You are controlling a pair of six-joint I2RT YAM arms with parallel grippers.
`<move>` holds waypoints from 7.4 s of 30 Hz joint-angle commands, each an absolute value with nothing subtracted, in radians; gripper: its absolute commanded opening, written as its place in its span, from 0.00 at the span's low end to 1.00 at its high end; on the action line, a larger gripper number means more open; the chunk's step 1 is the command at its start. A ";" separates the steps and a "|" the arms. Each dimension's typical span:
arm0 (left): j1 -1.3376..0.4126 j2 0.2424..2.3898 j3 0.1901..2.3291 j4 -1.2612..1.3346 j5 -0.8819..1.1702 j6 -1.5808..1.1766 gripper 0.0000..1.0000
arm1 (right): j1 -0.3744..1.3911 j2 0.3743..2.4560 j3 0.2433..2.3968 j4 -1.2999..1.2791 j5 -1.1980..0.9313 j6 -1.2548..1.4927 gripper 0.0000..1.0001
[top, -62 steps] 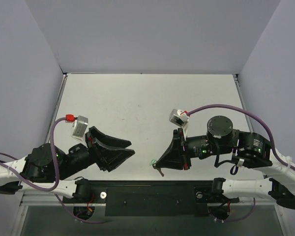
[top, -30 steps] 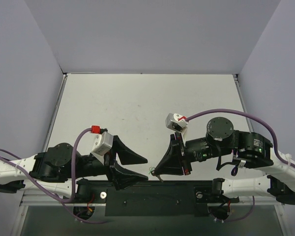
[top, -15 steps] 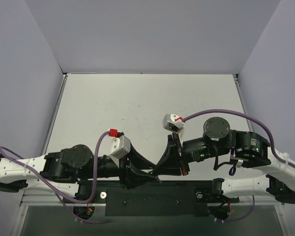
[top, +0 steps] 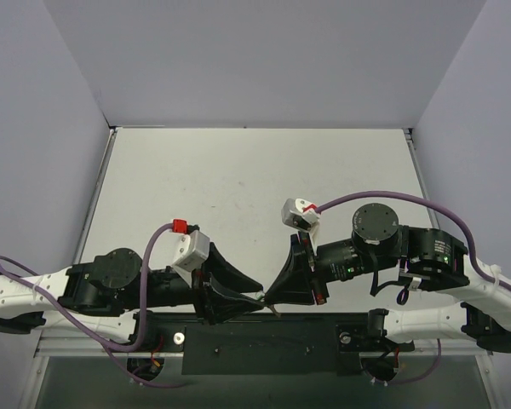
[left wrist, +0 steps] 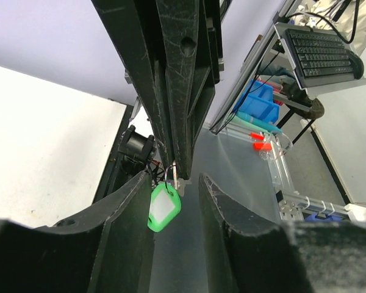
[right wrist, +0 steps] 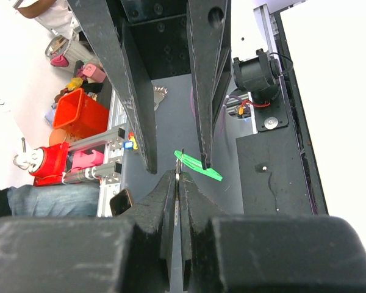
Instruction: Remove the keys from the keyring
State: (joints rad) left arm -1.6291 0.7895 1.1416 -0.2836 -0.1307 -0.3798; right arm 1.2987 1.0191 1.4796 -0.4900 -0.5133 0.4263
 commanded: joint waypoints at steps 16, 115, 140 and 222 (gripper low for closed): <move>-1.632 0.839 1.275 -0.393 -0.126 -0.385 0.42 | 1.322 1.014 1.497 -0.443 -0.509 0.413 0.00; -1.631 0.925 1.316 -0.164 -0.578 -0.670 0.00 | 1.336 0.720 1.195 0.044 0.057 0.574 0.38; -1.632 0.908 1.278 -0.072 -0.588 -0.695 0.00 | 1.353 0.793 1.212 0.144 -0.003 0.563 0.31; -1.631 0.887 1.322 -0.199 -0.503 -0.652 0.73 | 1.358 0.752 1.161 0.075 0.051 0.554 0.00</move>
